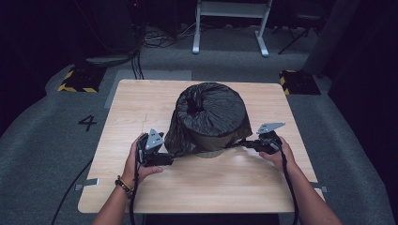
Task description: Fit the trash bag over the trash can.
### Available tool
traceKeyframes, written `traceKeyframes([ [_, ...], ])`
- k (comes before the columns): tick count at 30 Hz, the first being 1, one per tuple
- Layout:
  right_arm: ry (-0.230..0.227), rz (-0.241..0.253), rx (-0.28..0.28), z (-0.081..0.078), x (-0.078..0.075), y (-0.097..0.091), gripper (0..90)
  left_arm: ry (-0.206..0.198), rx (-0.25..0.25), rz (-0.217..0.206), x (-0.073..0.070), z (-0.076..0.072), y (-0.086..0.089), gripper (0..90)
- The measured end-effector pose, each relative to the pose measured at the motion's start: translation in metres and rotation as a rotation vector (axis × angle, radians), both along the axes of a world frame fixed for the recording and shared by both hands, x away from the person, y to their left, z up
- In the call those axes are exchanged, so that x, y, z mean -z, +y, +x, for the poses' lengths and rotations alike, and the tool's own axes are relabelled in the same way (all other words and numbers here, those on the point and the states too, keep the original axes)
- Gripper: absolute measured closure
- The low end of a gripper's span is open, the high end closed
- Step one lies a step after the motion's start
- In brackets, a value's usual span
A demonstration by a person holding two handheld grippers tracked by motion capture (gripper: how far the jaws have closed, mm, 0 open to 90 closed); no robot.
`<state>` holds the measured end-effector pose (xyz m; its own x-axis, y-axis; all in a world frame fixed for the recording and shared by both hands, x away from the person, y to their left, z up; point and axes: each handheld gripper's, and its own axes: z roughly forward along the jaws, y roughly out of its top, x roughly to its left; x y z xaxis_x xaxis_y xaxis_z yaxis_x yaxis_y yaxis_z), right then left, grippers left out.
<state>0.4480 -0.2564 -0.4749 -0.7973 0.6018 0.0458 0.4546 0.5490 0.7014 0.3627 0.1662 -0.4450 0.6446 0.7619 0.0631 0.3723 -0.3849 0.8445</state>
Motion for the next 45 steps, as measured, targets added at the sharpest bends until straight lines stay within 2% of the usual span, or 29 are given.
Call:
traceKeyframes([
  [1, -0.007, 0.011, 0.004, -0.001, -0.001, 0.001, 90.0, -0.007, -0.045, 0.048, 0.001, 0.000, -0.004, 17.3],
  [2, -0.019, 0.019, 0.005, -0.002, -0.002, 0.001, 90.0, -0.004, -0.091, 0.119, 0.003, 0.002, -0.010, 17.5],
  [3, -0.030, 0.048, -0.008, -0.004, -0.005, 0.002, 90.0, 0.011, -0.117, 0.176, 0.007, 0.005, -0.017, 18.4],
  [4, -0.035, 0.093, -0.029, -0.006, -0.007, 0.002, 90.0, 0.035, -0.107, 0.191, 0.010, 0.007, -0.022, 17.8],
  [5, -0.045, 0.105, -0.029, -0.008, -0.011, 0.004, 90.0, 0.057, -0.054, 0.175, 0.012, 0.009, -0.025, 17.1],
  [6, -0.064, 0.108, -0.027, -0.010, -0.015, 0.007, 90.0, 0.068, -0.025, 0.162, 0.014, 0.009, -0.029, 17.5],
  [8, -0.076, 0.157, -0.042, -0.014, -0.022, 0.010, 90.0, 0.059, 0.017, 0.165, 0.015, 0.008, -0.039, 18.6],
  [10, -0.097, 0.176, -0.041, -0.015, -0.027, 0.012, 90.0, 0.064, 0.050, 0.158, 0.015, 0.008, -0.043, 17.4],
  [14, -0.120, 0.239, -0.017, -0.015, -0.032, 0.013, 90.0, 0.085, 0.103, 0.179, 0.017, 0.005, -0.044, 17.4],
  [15, -0.129, 0.244, -0.005, -0.014, -0.032, 0.012, 90.0, 0.077, 0.095, 0.190, 0.018, 0.004, -0.042, 18.4],
  [19, -0.148, 0.274, 0.062, -0.010, -0.034, 0.001, 90.0, 0.105, 0.054, 0.138, 0.022, 0.006, -0.025, 16.6],
  [22, -0.146, 0.290, 0.127, -0.005, -0.034, -0.012, 90.0, 0.118, 0.027, 0.057, 0.025, 0.005, -0.011, 16.2],
  [23, -0.135, 0.290, 0.138, -0.004, -0.033, -0.015, 90.0, 0.120, 0.007, 0.051, 0.026, 0.005, -0.008, 16.2],
  [24, -0.129, 0.282, 0.140, -0.003, -0.031, -0.016, 90.0, 0.115, -0.002, 0.040, 0.026, 0.004, -0.007, 16.1],
  [25, -0.129, 0.267, 0.144, -0.003, -0.030, -0.015, 90.0, 0.106, 0.003, 0.045, 0.026, 0.003, -0.006, 16.1],
  [27, -0.126, 0.252, 0.137, -0.003, -0.027, -0.013, 90.0, 0.086, -0.025, 0.056, 0.026, 0.001, -0.008, 16.3],
  [29, -0.092, 0.219, 0.091, -0.002, -0.024, -0.007, 89.3, 0.082, -0.051, 0.056, 0.028, 0.001, -0.012, 16.2],
  [31, -0.081, 0.168, 0.051, -0.004, -0.021, 0.001, 79.7, 0.079, -0.050, 0.047, 0.028, 0.002, -0.016, 16.2],
  [33, -0.098, 0.115, 0.018, -0.009, -0.020, 0.009, 58.6, 0.069, -0.046, 0.066, 0.027, 0.002, -0.021, 16.3],
  [36, -0.137, 0.102, -0.032, -0.020, -0.025, 0.016, 44.6, 0.065, -0.042, 0.051, 0.024, 0.001, -0.024, 16.4],
  [39, -0.160, 0.124, -0.062, -0.029, -0.032, 0.018, 38.3, 0.047, -0.035, 0.035, 0.018, 0.000, -0.024, 16.3],
  [41, -0.182, 0.130, -0.059, -0.035, -0.036, 0.019, 32.3, 0.045, -0.027, 0.009, 0.014, -0.001, -0.023, 16.4],
  [43, -0.199, 0.157, -0.069, -0.040, -0.041, 0.021, 31.0, 0.040, -0.029, -0.002, 0.011, 0.000, -0.023, 16.3],
  [45, -0.239, 0.155, -0.052, -0.048, -0.047, 0.023, 29.3, 0.042, -0.044, -0.016, 0.009, 0.000, -0.023, 16.4],
])
